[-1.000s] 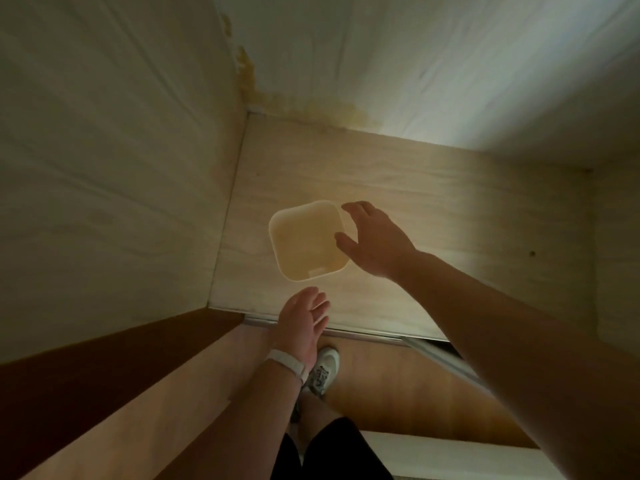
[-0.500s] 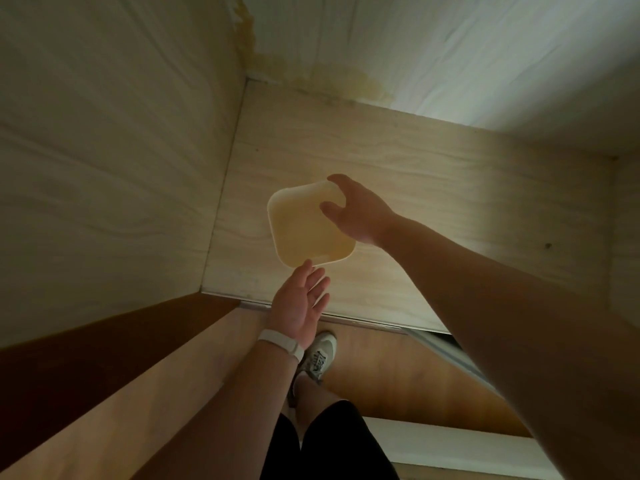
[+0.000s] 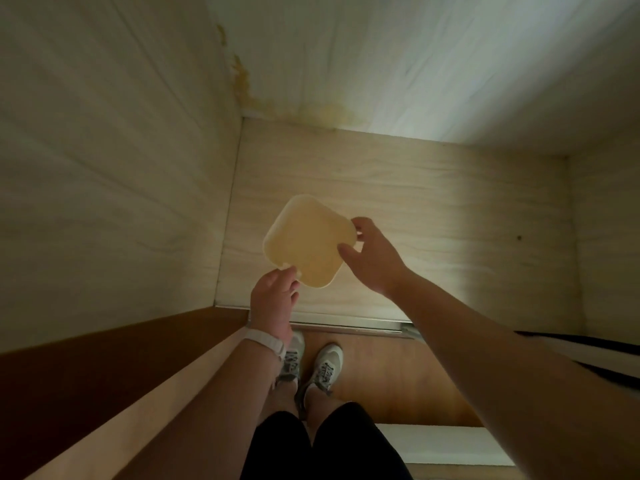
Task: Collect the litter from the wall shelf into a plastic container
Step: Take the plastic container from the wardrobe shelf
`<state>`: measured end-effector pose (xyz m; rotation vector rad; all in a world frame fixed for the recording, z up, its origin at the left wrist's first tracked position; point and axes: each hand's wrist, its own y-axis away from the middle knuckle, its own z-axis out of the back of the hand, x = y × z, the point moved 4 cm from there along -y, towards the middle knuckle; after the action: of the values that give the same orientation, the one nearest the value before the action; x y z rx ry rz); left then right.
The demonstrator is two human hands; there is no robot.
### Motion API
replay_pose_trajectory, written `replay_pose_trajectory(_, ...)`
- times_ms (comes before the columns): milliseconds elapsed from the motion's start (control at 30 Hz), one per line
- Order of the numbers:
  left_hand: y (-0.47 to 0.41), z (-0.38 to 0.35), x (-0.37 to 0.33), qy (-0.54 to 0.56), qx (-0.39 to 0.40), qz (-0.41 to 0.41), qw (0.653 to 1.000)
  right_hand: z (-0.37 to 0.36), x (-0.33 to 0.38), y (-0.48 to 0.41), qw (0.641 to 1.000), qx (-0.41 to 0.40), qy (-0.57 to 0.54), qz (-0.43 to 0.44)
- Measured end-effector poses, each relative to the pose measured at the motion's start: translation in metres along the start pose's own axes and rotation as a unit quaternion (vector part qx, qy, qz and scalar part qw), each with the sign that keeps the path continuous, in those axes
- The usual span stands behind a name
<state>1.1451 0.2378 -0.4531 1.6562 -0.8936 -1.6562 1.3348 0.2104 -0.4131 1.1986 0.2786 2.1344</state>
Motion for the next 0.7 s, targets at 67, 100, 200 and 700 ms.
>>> replay_pose_trajectory(67, 0.013, 0.004, -0.011, -0.012, 0.014, -0.013, 1.0, 0.006, 0.007, 0.02, 1.0, -0.01, -0.017, -0.004)
replay_pose_trajectory(100, 0.02, 0.006, -0.017, -0.015, 0.019, -0.02, 0.999, 0.011, 0.011, 0.03, 1.0, -0.015, -0.026, -0.005)
replay_pose_trajectory(200, 0.047, 0.01, -0.039, -0.016, 0.039, -0.056, 0.998, 0.029, 0.022, 0.063, 0.998, -0.038, -0.046, -0.002)
replay_pose_trajectory(700, 0.174, -0.012, -0.107, 0.011, 0.087, -0.18, 0.98, 0.119, 0.076, 0.14, 0.988, -0.025, -0.081, 0.128)
